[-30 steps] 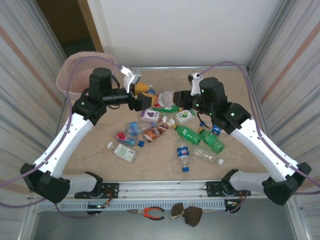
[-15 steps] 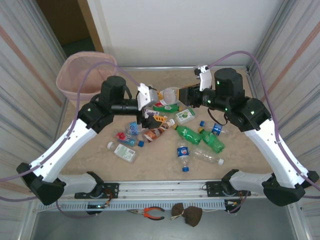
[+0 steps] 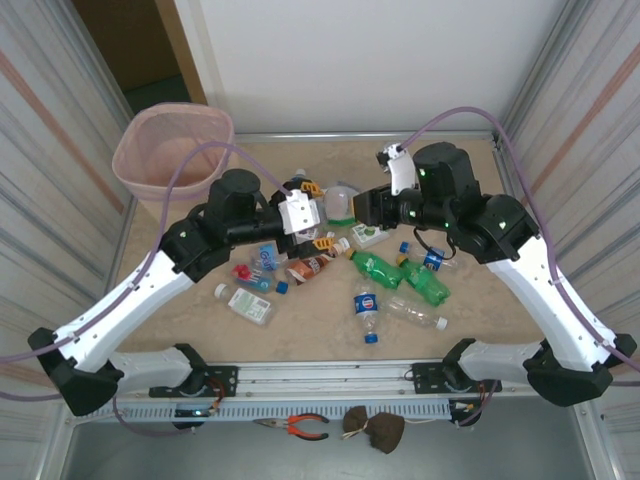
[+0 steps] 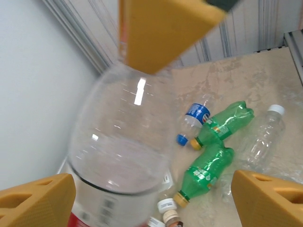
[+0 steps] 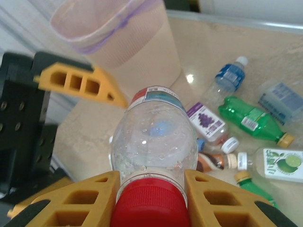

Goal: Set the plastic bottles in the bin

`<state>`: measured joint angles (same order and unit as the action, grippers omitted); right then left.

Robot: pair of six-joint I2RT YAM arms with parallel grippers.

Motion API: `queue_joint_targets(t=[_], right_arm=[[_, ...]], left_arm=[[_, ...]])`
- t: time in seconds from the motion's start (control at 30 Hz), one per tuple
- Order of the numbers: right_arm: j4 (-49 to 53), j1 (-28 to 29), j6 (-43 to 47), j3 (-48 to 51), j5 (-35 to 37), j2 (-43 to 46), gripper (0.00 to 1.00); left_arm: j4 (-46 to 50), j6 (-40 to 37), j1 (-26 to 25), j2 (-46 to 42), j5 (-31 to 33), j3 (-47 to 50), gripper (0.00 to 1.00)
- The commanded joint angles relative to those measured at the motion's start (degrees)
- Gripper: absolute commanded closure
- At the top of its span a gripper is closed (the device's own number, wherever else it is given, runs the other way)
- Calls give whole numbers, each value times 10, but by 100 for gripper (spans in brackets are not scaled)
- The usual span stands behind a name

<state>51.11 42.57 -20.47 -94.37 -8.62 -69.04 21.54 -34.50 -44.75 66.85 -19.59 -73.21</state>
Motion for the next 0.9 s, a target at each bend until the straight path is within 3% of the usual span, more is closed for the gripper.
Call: queue_joint_targets(t=[0.0,0.1,0.4,0.7,0.77,0.87], right_arm=[[35,15,-3,-27,20,4,73],[43,10,-11,-29,29,6,73],[20,5,-12,-32,-112,13,72],[22,6,-13,-34,-100,15,71],[22,6,-13,-33,-96,15,66],[20,4,-15,-33,-72,19,38]], left_arm=[[-35,-25,0,-24,1,15,14],[-43,-33,0,-37,-10,33,15],[-18,-51,0,-1,-20,13,15],[-2,-52,0,14,-28,-1,39],[1,-51,0,15,-26,-3,42],[0,-50,0,15,-17,-3,43]])
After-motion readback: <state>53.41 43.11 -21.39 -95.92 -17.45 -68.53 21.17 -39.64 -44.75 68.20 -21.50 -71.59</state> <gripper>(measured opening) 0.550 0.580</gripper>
